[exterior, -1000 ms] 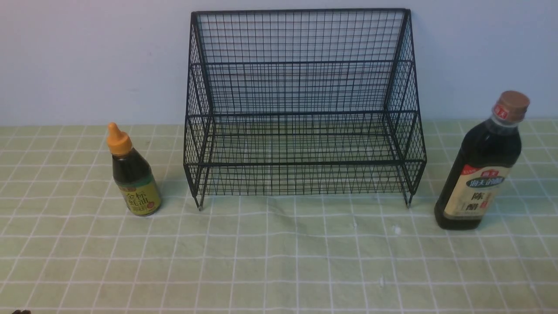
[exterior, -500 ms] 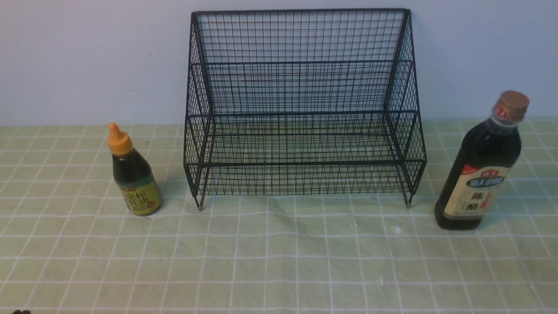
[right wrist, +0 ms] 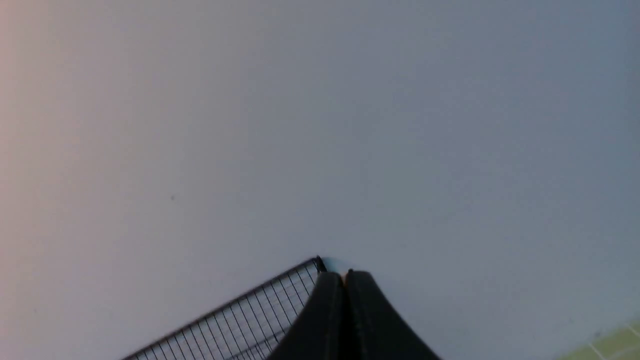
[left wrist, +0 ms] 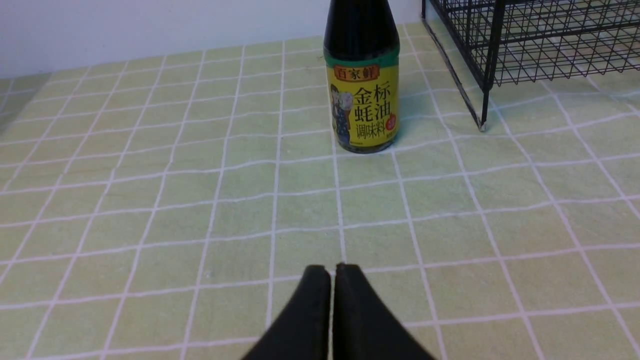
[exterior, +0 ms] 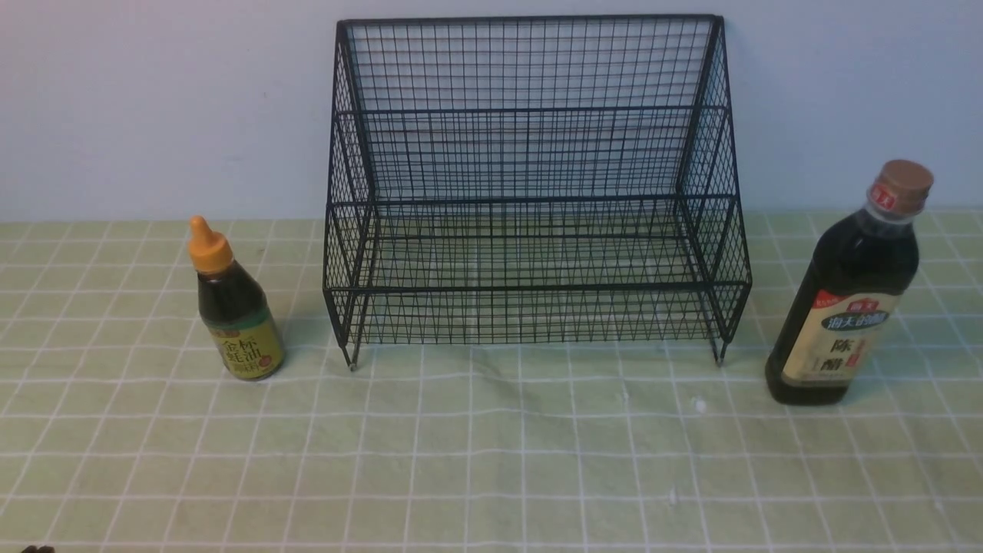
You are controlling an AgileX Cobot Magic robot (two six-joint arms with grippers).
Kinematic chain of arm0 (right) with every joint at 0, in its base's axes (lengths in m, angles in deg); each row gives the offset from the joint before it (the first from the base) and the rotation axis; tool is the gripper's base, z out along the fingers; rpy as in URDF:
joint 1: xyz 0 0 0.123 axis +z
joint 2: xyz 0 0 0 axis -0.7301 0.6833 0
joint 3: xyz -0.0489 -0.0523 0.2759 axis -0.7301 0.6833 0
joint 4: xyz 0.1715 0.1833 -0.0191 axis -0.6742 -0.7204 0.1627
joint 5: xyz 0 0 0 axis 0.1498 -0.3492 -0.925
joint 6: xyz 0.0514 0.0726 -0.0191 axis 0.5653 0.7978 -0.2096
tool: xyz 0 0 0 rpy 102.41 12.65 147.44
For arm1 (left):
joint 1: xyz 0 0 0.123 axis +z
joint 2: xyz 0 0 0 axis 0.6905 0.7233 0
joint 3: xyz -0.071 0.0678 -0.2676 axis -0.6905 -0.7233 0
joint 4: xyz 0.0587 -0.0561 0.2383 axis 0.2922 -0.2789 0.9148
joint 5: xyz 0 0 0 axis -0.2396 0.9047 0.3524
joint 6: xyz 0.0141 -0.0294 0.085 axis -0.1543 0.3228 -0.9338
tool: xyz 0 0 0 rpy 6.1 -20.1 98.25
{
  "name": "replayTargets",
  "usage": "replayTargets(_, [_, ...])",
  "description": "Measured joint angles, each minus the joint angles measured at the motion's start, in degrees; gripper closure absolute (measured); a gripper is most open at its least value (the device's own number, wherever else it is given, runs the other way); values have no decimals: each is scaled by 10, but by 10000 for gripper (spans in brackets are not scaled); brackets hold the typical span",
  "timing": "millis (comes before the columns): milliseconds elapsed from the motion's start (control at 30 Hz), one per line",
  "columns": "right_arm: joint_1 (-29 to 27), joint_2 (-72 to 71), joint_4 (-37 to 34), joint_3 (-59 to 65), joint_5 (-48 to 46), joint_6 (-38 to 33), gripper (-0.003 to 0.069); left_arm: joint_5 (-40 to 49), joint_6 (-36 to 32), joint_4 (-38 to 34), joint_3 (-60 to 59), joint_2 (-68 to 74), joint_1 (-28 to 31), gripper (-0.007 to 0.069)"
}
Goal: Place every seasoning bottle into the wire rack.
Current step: Use the right arm to grab the condiment bottle closest to it
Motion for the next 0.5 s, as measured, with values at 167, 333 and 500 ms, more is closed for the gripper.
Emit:
replayTargets(167, [0,2,3,-76,6,9,673,0,0,0,0,0,0,631])
replayTargets(333, [0,75,47,-261,-213,4,673,0,0,0,0,0,0,631])
replayTargets(500, [0,245,43,-475,-542,-96,673,0,0,0,0,0,0,631])
